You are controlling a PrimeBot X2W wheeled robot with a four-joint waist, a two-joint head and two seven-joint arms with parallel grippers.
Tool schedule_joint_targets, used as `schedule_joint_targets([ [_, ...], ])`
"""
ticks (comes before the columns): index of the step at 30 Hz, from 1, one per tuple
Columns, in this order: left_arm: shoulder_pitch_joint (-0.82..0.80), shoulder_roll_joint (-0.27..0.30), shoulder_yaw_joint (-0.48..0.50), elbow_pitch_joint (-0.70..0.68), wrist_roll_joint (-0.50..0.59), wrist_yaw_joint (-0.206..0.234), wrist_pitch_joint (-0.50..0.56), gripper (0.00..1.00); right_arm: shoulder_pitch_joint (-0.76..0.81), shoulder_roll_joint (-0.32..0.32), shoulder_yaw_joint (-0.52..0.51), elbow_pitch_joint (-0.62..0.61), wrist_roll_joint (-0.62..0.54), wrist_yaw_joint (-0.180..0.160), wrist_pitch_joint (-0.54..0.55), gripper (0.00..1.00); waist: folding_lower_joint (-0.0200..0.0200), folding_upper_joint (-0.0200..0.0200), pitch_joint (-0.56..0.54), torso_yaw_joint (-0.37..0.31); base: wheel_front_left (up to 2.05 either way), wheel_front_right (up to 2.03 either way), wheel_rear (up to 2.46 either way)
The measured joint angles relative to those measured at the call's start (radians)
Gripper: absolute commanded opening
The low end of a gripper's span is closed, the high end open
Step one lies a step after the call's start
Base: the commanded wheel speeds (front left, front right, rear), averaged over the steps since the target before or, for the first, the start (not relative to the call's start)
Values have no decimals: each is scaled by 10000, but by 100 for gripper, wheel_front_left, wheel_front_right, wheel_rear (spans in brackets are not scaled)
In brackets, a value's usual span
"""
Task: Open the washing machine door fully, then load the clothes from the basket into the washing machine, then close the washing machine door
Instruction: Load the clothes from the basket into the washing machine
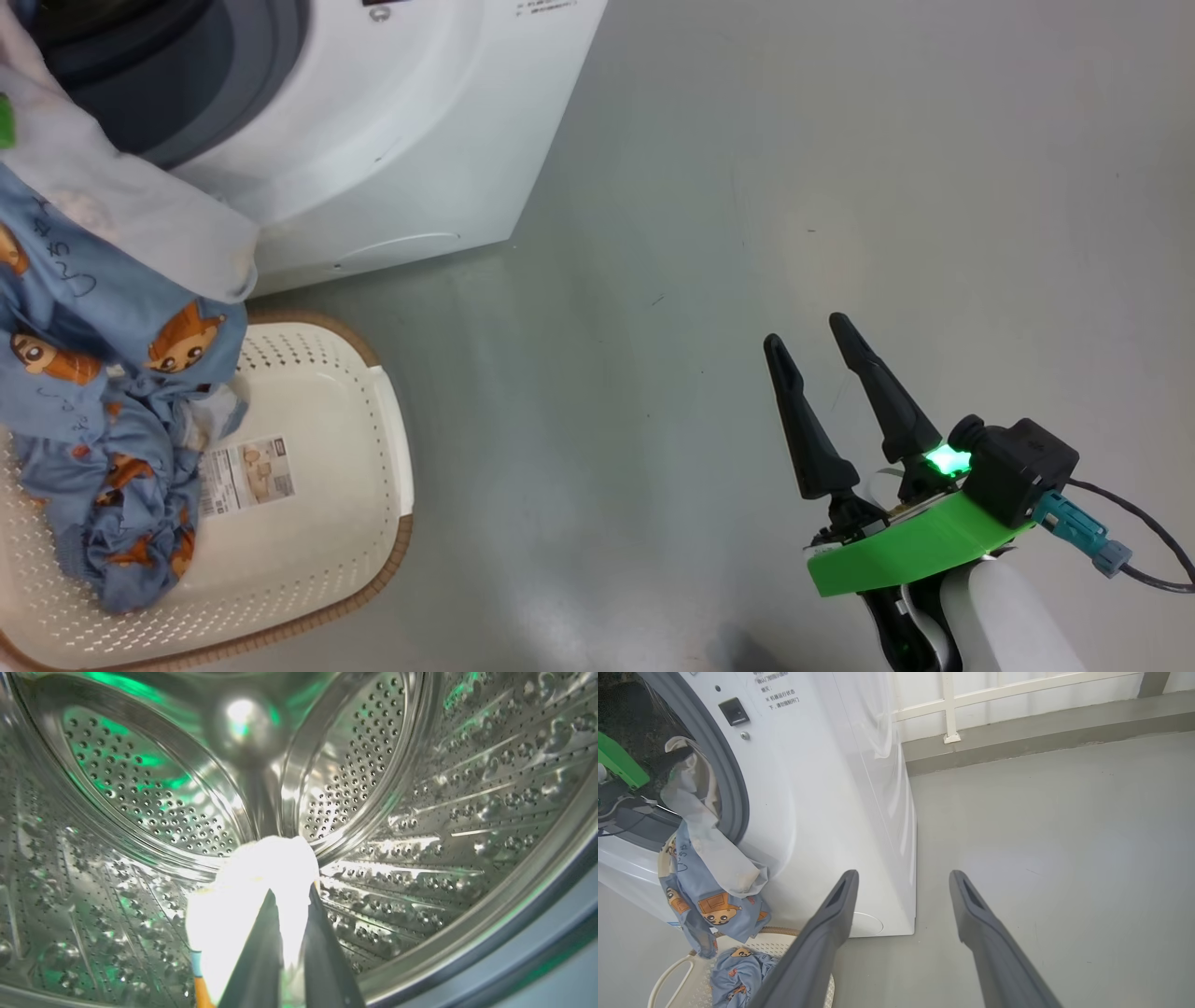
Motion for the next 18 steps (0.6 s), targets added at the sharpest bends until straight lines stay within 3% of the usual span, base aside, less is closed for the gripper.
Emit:
schedule_joint_targets([
  [18,-163,-221,-324,174,-407,-29,0,100,-5,0,-61,6,0,0,0,100,0,0,-64,290,0,0,0],
])
